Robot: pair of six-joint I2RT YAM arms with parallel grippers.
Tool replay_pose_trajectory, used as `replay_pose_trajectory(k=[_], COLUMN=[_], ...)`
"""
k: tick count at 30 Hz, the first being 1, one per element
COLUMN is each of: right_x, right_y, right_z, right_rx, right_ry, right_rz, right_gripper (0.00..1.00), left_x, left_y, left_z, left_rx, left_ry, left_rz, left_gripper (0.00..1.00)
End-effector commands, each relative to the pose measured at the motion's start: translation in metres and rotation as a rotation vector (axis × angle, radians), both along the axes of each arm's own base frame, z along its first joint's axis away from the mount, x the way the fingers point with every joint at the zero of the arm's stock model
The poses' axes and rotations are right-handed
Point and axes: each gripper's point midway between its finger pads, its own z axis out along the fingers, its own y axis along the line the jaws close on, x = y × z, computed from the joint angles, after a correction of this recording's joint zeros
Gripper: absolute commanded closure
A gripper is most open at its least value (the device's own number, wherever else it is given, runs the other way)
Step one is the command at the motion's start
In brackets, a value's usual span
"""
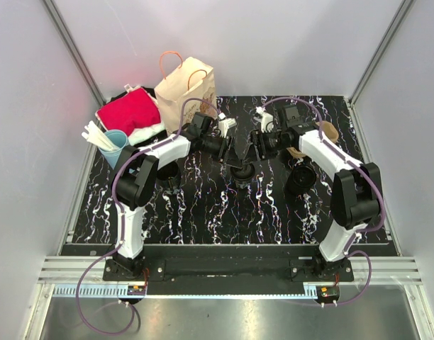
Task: Pack the takeout coffee
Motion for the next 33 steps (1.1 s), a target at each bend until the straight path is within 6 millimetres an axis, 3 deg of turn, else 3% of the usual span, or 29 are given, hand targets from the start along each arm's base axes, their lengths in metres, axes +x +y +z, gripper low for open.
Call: replay_pose_trajectory(k=[1, 5, 12, 22, 33], right_x=[-0.016, -0.033, -0.049, -0.050, -0.042], right_y=[-0.002, -0.004, -0.016, -0.020, -0.018], right_z=[0.041, 0.039, 0.003, -0.028, -0.037], right_rx=[0.097, 0.168, 0.214, 0.216, 0.272], right_ry=[-0.033, 0.048, 0.205, 0.305, 0.367], right_rz=[0.072, 0.114, 0.100, 0.064, 0.043], right_gripper=[0.38, 0.39, 0.46, 0.51, 0.57], left_x=[0.016, 0.017, 0.016, 0.013, 0.013], left_y=[0.007, 0.007, 0.010, 0.010, 0.009], left_z=[-0.013, -0.011, -0.011, -0.009, -0.012], left_rx=[0.090, 0.088, 0.096, 0.107, 0.114], left_ry=[-0.093, -0.107, -0.122, -0.152, -0.161], left_rz=[0.056, 0.060, 0.064, 0.065, 0.065], left_gripper=[0.44, 0.43, 0.43, 0.43, 0.43])
